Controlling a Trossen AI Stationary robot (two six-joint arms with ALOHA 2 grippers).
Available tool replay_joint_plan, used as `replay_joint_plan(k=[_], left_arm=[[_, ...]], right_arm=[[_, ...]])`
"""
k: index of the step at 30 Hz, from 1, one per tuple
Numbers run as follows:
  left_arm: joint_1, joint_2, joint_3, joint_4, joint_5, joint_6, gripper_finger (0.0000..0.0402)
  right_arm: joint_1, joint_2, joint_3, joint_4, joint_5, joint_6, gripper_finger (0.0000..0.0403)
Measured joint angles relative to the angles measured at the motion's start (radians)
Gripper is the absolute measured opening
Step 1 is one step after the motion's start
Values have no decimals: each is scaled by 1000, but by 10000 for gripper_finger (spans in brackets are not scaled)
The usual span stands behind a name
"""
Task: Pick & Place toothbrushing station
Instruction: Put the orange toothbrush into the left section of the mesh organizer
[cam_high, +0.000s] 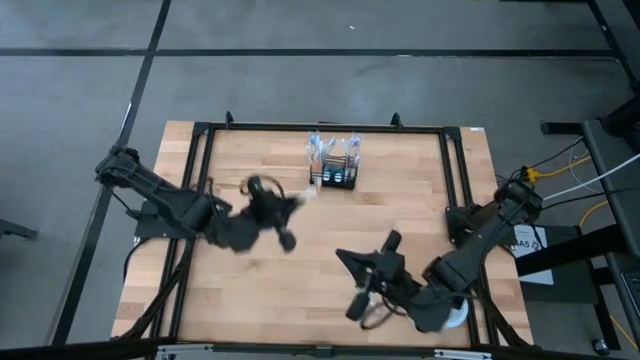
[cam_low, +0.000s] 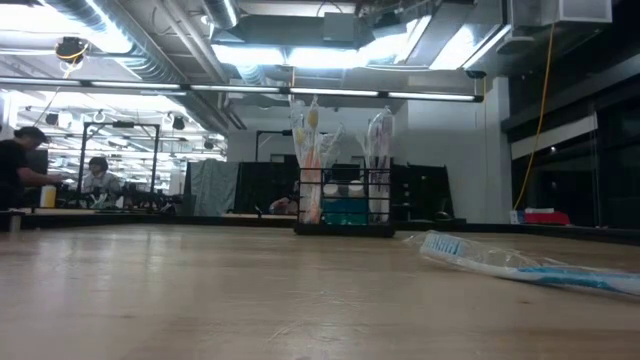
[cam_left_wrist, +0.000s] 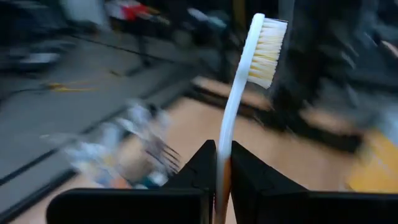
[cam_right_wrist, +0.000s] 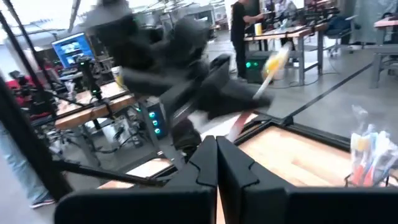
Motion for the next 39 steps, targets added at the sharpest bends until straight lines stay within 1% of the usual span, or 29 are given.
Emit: replay_joint_plan(k=[1, 3, 7, 10, 11, 13, 15, 17, 20, 24, 26, 27, 30, 32, 35, 39], left_arm=[[21, -22, -35, 62, -31, 4, 18], [69, -74, -136, 251, -37, 27, 18], [148, -163, -433, 797, 45, 164, 18], [224, -184, -634, 1194, 121, 239, 18], [254, -183, -688, 1296, 156, 262, 18], [323, -165, -770, 1446, 239, 275, 18], [394, -134, -821, 1528, 309, 268, 18], [468, -80, -836, 1590, 362, 260, 18], [566, 41, -821, 1715, 463, 260, 18], [662, 245, -760, 1863, 550, 243, 18], [697, 344, -729, 1945, 588, 238, 18], [709, 389, -711, 1981, 593, 232, 18], [737, 488, -656, 1983, 606, 214, 18], [746, 537, -609, 1986, 616, 223, 18], [747, 587, -577, 1986, 600, 228, 18], [735, 597, -594, 1987, 537, 255, 18]], right_arm=[[13, 0, 0, -4, 11, 7, 0], [42, 0, 0, -10, 41, 18, 0], [106, 0, 0, -10, 114, 21, 0], [158, -3, 0, -15, 153, 22, 0], [176, -4, 0, -16, 154, 27, 0], [210, -10, 0, -30, 155, 52, 0], [239, -12, 0, -66, 173, 115, 0], [263, -13, 0, -114, 203, 193, 0], [285, -13, 0, -160, 217, 290, 0], [289, -13, 0, -181, 214, 328, 0], [287, -13, 0, -182, 238, 338, 0], [287, -13, 0, -181, 251, 339, 0], [293, -13, 0, -181, 291, 346, 0], [297, -13, 0, -180, 296, 359, 0], [297, -13, 0, -172, 295, 366, 0], [297, -14, 0, -165, 296, 366, 0]])
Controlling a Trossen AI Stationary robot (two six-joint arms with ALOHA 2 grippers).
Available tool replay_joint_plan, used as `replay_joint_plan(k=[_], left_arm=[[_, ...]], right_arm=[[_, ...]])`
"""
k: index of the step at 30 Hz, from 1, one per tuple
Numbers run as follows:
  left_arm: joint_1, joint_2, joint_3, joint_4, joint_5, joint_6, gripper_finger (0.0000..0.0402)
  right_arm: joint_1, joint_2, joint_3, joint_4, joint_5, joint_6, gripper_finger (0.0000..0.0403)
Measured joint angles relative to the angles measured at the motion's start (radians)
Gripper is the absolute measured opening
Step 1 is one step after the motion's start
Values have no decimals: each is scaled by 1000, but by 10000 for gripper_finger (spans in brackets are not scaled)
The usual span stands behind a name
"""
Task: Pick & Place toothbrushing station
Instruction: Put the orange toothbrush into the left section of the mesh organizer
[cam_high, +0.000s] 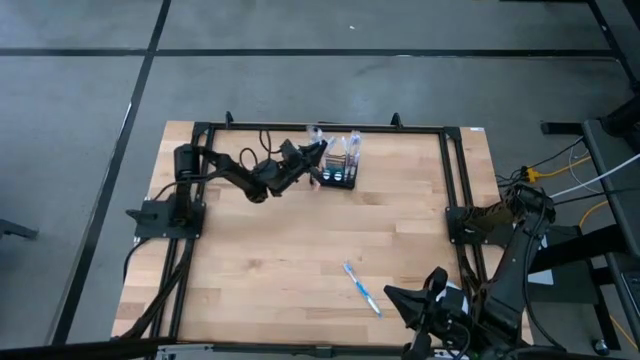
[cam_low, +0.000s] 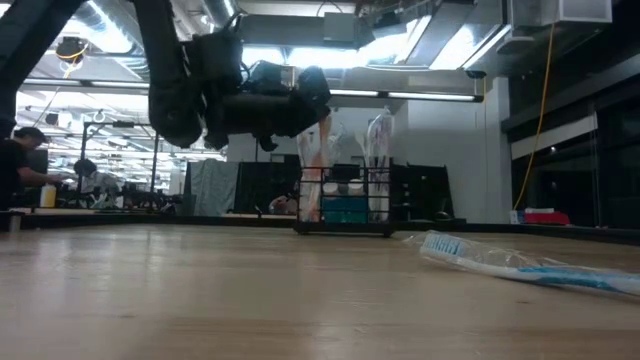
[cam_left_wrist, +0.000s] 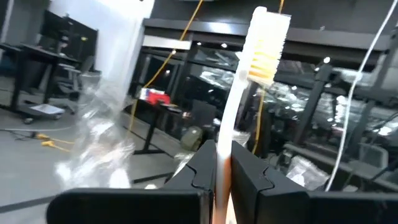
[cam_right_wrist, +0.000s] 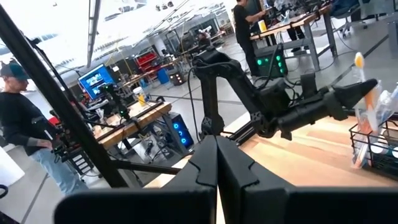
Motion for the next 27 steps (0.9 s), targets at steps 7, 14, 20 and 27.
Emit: replay_joint_plan(k=[7, 14, 20, 27], left_arm=[[-42, -41, -50, -2, -49, 23, 18], [-73, -113, -53, -7, -81, 113, 18], [-50, -122, -60, -75, -92, 106, 18], [-45, -122, -80, -130, -116, 73, 18]], right_arm=[[0, -12, 0, 7, 0, -1, 0], [-5, -12, 0, 7, 0, -1, 0], [-9, -13, 0, 7, 0, -1, 0], [-19, -13, 0, 7, 0, -1, 0]])
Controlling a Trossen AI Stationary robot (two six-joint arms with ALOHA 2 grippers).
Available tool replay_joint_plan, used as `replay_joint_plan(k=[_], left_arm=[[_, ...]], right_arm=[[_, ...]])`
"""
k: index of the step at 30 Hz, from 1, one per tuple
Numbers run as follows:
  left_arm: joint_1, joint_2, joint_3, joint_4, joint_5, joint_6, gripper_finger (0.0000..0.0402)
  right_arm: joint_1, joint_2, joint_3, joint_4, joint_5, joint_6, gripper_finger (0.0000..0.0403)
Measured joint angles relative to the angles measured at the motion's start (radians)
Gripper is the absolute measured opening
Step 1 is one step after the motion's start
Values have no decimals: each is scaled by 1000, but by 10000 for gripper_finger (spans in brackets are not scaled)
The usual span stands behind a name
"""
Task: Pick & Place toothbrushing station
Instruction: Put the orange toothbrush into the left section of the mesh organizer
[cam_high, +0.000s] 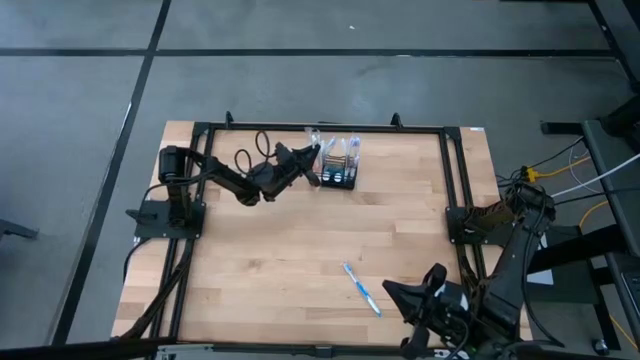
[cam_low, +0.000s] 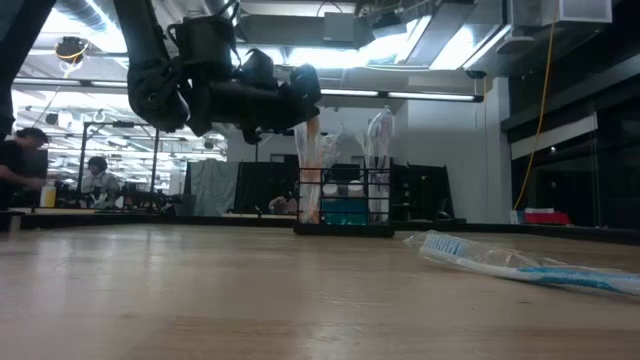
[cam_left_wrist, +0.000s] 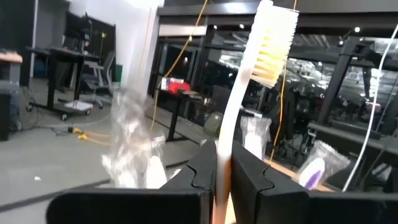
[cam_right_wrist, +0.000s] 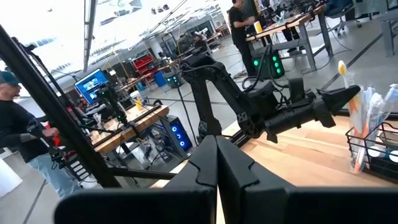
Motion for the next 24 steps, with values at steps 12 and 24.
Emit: replay_joint_plan(k=[12, 24], left_arm=[[4, -5, -13, -176, 2, -158, 19], [-17, -4, -14, -284, -52, -242, 33]], right_arm=[[-3, 0, 0, 0, 0, 0, 0], [-14, 0, 0, 58, 0, -59, 0]])
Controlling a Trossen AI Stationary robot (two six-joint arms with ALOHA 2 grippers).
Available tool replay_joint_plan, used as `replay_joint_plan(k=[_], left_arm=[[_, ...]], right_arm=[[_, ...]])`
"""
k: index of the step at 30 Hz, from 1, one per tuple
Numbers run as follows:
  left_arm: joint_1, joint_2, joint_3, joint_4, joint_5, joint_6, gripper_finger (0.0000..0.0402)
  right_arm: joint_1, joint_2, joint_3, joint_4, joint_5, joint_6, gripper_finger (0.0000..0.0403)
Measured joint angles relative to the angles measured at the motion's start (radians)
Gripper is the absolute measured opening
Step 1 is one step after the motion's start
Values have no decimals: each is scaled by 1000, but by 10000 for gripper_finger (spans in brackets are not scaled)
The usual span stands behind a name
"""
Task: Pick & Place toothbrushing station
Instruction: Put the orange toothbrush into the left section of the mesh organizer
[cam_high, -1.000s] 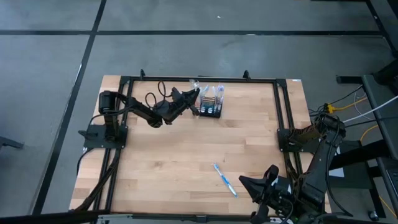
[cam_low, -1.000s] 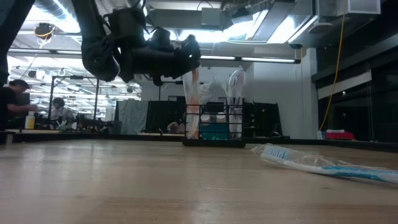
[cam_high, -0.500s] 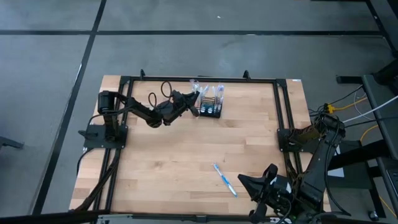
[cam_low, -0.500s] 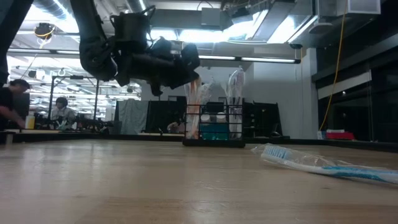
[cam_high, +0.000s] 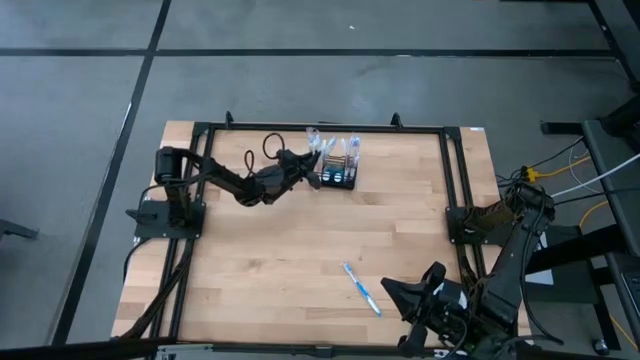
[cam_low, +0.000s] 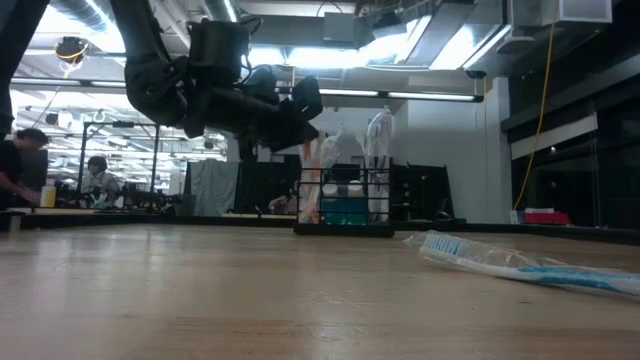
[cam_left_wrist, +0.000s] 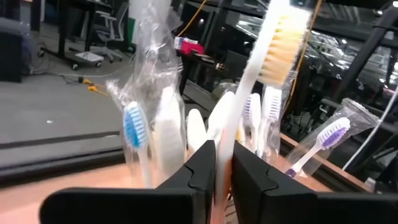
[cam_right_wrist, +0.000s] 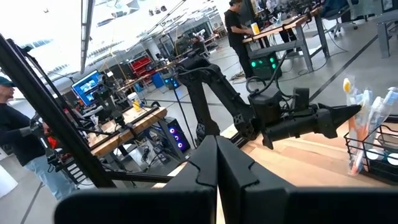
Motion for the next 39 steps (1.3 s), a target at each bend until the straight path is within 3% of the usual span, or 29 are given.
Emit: replay_joint_plan(k=[8, 13, 26, 35, 39], left_arm=[[-38, 3, -2, -66, -94, -74, 90], [-49, 6, -10, -151, -99, -87, 110], [-130, -45, -11, -85, -183, 21, 113], [-200, -200, -10, -63, -308, 182, 113], [-205, -251, -10, -144, -331, 218, 111]], right_arm=[[-3, 0, 0, 10, 0, -5, 0], [-8, 0, 0, 10, 0, -5, 0], [-15, 0, 0, 10, 0, -5, 0], [-18, 0, 0, 10, 0, -5, 0], [-18, 0, 0, 22, 0, -20, 0]])
